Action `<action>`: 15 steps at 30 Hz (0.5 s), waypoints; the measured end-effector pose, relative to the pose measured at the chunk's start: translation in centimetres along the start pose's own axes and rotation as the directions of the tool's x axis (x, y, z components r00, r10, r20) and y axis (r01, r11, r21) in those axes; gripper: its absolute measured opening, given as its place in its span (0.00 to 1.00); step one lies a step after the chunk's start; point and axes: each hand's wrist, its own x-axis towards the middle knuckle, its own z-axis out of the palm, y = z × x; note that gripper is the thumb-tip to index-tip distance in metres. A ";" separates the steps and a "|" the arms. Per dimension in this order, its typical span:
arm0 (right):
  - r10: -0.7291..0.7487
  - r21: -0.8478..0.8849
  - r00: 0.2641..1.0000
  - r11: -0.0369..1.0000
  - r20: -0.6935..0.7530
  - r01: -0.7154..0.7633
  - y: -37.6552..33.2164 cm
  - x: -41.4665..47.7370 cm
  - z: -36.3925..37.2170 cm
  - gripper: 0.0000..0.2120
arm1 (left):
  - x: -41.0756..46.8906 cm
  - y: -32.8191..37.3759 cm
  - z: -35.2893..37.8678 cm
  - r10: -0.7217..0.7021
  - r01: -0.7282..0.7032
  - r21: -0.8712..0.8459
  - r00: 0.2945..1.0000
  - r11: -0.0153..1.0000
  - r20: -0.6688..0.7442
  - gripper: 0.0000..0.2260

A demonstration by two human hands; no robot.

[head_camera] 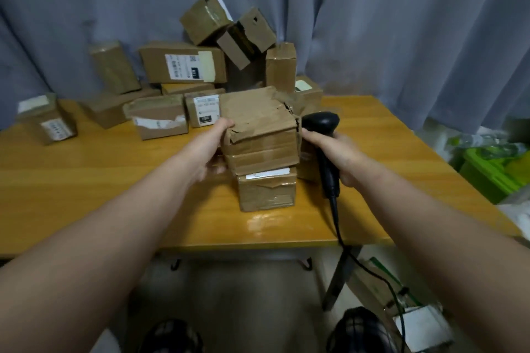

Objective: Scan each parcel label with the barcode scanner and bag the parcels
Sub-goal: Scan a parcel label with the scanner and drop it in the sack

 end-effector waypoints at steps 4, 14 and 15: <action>-0.126 -0.089 0.985 0.989 -0.118 0.116 0.0 -0.9 2.8 0.28 | -2.3 0.6 -1.1 -0.028 0.024 -0.092 0.999 0.995 -0.043 0.08; -0.492 -0.342 0.853 0.843 -0.176 0.416 -2.1 -7.2 5.4 0.13 | -7.4 -0.2 -6.8 0.461 -0.514 -0.134 0.838 0.847 -0.293 0.21; -0.484 -0.293 0.868 0.851 -0.111 0.437 -2.1 -8.3 6.6 0.11 | -8.0 -0.8 -7.6 0.502 -0.557 -0.082 0.795 0.827 -0.340 0.25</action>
